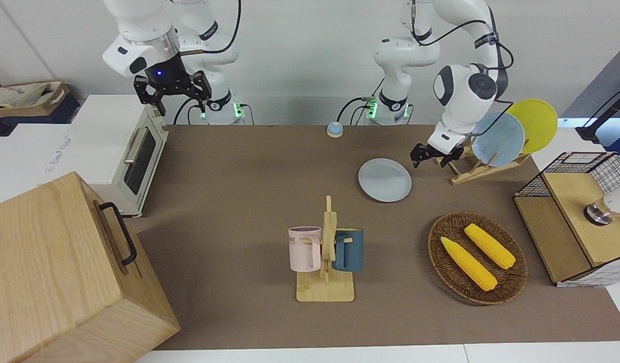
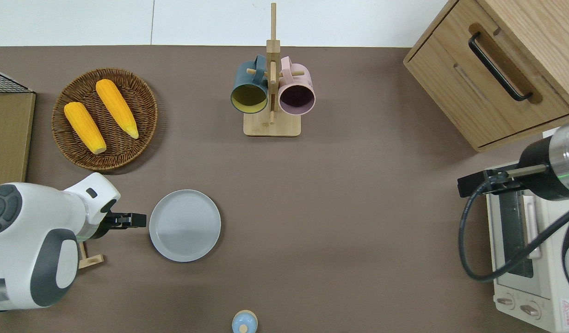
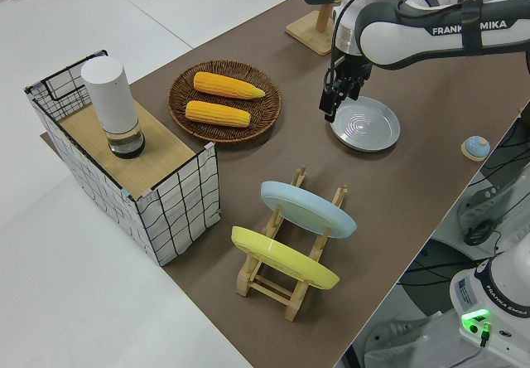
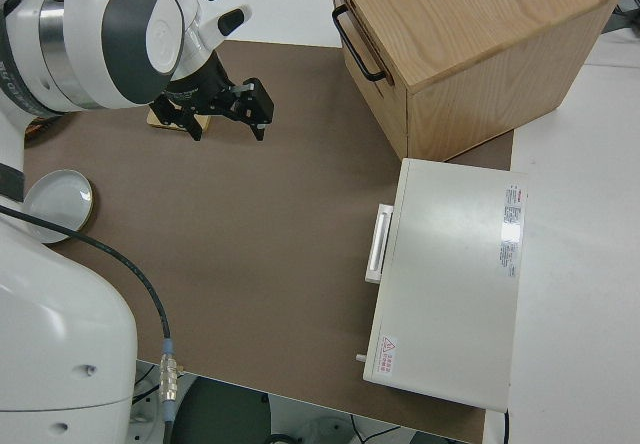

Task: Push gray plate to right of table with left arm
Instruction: 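Move the left gripper down to the near edge of the gray plate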

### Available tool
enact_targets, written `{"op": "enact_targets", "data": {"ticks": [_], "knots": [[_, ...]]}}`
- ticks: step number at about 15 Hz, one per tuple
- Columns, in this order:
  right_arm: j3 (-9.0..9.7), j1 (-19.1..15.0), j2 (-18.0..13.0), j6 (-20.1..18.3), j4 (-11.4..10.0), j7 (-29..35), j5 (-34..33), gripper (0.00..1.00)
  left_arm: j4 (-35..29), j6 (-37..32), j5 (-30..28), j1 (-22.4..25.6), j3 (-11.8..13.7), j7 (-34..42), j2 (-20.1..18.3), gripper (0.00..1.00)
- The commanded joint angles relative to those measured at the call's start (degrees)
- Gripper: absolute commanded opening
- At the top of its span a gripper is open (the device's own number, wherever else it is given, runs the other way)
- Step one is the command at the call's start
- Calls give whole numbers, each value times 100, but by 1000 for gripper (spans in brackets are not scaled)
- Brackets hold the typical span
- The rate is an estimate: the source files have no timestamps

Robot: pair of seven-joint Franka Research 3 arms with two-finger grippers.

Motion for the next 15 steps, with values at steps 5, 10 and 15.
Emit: {"op": "enact_targets", "data": {"ticks": [5, 10, 15], "knots": [[32, -64, -43, -69, -3, -6, 46, 983, -944, 1126, -285, -227, -19, 22, 40, 991], [32, -64, -43, -69, -3, -15, 46, 983, -988, 1425, -329, -298, -28, 22, 418, 991], [32, -64, -43, -69, -3, -6, 46, 983, -979, 1495, -433, -290, -28, 22, 533, 563]]}}
